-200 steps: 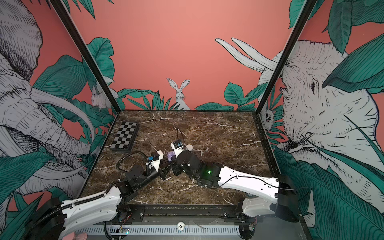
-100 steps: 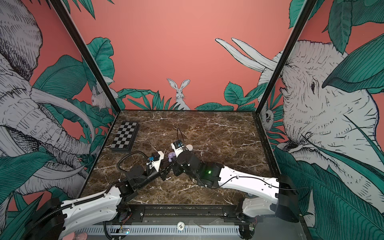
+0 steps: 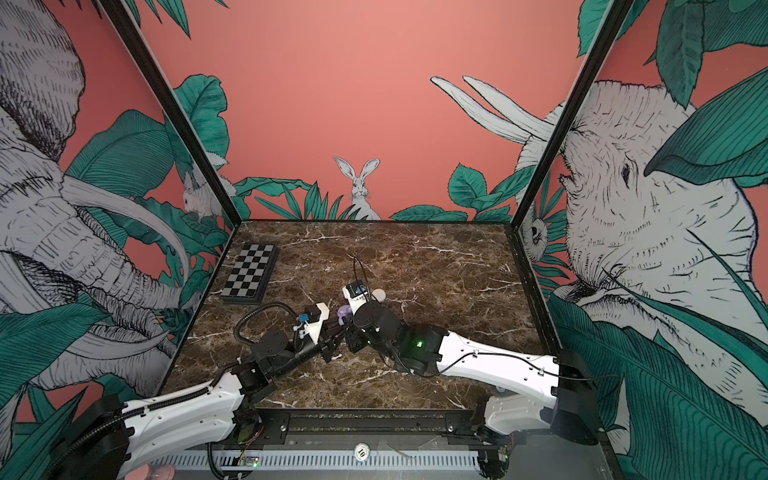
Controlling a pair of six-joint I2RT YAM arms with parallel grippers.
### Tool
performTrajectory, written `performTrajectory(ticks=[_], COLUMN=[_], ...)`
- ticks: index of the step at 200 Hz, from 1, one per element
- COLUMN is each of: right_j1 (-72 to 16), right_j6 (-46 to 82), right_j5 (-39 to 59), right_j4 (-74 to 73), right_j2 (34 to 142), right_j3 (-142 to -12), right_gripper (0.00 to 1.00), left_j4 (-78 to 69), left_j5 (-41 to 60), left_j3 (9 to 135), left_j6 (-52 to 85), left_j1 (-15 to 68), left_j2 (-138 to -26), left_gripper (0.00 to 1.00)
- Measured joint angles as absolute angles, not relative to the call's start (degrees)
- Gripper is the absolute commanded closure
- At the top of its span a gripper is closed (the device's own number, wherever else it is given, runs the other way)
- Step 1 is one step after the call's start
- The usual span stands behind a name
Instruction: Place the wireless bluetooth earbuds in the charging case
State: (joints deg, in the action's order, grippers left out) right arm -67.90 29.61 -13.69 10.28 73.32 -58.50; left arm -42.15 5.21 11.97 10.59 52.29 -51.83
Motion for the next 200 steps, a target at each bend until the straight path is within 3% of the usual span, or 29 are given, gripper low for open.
performTrajectory(ticks=[200], right_j1=[-67.9], right_j6=[31.6], right_j5=[-12.3], right_j4=[11.7], right_j2=[71.3], right_j3=[-58.9], right_gripper=[0.77], left_j4=[-44.5], left_j5=[7.9], left_j3=[12.2], left_j6=[10.3], left_j1=[52.4], left_j2=[-51.7], left_gripper=[1.0])
